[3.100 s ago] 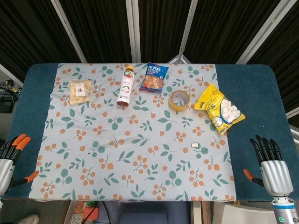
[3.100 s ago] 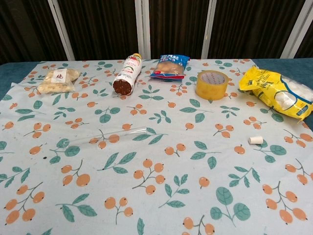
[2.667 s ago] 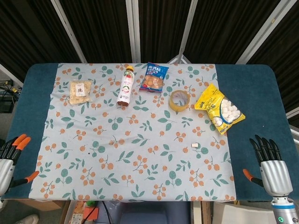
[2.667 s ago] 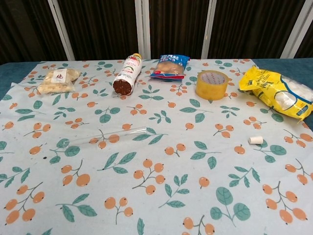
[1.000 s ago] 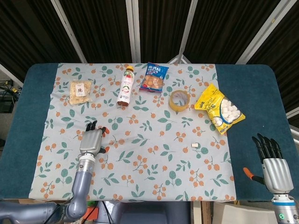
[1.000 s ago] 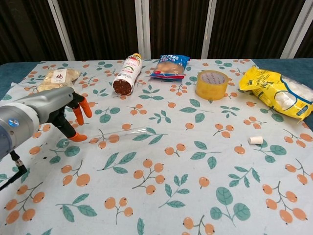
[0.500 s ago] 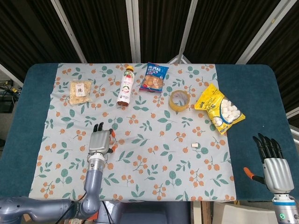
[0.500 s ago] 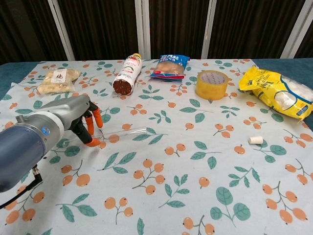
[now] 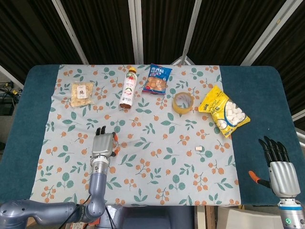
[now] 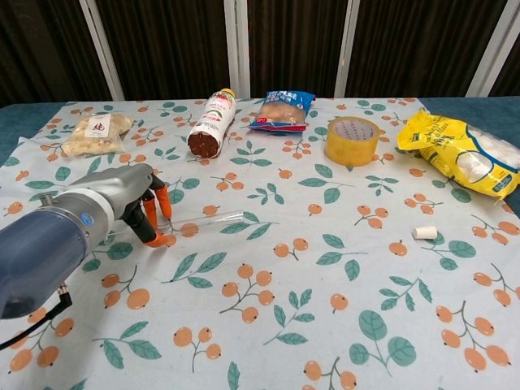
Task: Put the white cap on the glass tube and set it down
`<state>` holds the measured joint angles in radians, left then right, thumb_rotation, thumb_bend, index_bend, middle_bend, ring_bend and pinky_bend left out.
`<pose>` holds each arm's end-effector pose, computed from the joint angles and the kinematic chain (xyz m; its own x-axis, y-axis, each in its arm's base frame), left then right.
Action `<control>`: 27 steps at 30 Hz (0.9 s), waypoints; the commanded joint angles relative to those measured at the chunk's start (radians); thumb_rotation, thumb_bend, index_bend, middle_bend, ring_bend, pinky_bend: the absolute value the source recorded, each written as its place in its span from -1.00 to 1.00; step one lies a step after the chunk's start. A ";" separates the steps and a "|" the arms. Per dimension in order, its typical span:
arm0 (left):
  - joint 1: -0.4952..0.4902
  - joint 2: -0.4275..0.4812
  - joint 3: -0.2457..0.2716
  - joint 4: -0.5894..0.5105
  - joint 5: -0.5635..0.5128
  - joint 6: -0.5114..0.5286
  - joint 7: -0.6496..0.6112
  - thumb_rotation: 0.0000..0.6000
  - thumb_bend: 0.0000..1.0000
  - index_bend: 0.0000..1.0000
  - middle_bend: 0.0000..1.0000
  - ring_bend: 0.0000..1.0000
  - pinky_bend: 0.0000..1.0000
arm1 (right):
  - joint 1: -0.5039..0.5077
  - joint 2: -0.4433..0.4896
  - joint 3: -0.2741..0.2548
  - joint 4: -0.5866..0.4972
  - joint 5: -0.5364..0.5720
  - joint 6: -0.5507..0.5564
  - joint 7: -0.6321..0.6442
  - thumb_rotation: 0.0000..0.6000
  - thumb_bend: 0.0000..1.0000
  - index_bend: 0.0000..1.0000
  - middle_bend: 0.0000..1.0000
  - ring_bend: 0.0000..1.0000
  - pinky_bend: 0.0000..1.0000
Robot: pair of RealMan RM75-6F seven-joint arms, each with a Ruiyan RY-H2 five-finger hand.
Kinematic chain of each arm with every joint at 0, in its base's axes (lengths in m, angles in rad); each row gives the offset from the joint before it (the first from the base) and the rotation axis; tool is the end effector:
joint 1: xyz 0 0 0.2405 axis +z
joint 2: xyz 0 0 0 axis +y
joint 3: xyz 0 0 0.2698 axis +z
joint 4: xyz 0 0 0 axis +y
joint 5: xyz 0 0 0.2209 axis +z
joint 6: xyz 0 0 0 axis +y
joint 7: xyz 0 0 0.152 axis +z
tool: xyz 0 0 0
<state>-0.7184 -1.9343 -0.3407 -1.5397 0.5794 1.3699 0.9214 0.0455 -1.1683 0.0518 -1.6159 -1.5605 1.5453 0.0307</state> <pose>-0.1230 0.3193 -0.0948 0.3628 0.3417 0.8670 0.9069 0.0843 -0.4127 -0.3174 -0.1780 0.1437 0.3190 0.0410 0.9469 -0.9466 -0.0360 0.3205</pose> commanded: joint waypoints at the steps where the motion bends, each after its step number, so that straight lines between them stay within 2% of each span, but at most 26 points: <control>1: -0.002 -0.002 0.002 0.002 -0.006 -0.001 0.003 1.00 -0.27 -0.04 -0.03 -0.89 -1.00 | 0.000 0.000 0.000 0.000 0.000 0.000 0.001 1.00 -0.58 -1.00 -1.00 -1.00 -1.00; 9: -0.007 -0.005 0.000 -0.001 -0.019 -0.007 0.003 1.00 -0.25 0.07 -0.02 -0.89 -1.00 | -0.001 0.000 0.001 -0.002 0.003 0.000 0.001 1.00 -0.58 -1.00 -1.00 -1.00 -1.00; 18: -0.011 0.001 -0.001 -0.008 -0.026 -0.007 0.000 1.00 -0.24 0.07 -0.01 -0.89 -1.00 | -0.002 0.000 0.001 -0.001 0.001 0.002 0.002 1.00 -0.58 -1.00 -1.00 -1.00 -1.00; 21: -0.010 0.001 0.001 -0.007 -0.030 -0.006 -0.002 1.00 -0.15 0.09 0.03 -0.86 -1.00 | -0.002 0.000 0.001 -0.002 0.000 0.003 0.002 1.00 -0.58 -1.00 -1.00 -1.00 -1.00; 27: -0.007 -0.001 0.008 -0.003 -0.013 0.000 -0.022 1.00 0.21 0.20 0.16 -0.79 -1.00 | -0.002 -0.001 0.001 -0.006 -0.001 0.004 -0.004 1.00 -0.58 -1.00 -1.00 -1.00 -1.00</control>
<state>-0.7262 -1.9348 -0.3354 -1.5434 0.5599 1.3677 0.9052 0.0434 -1.1695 0.0530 -1.6216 -1.5611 1.5493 0.0268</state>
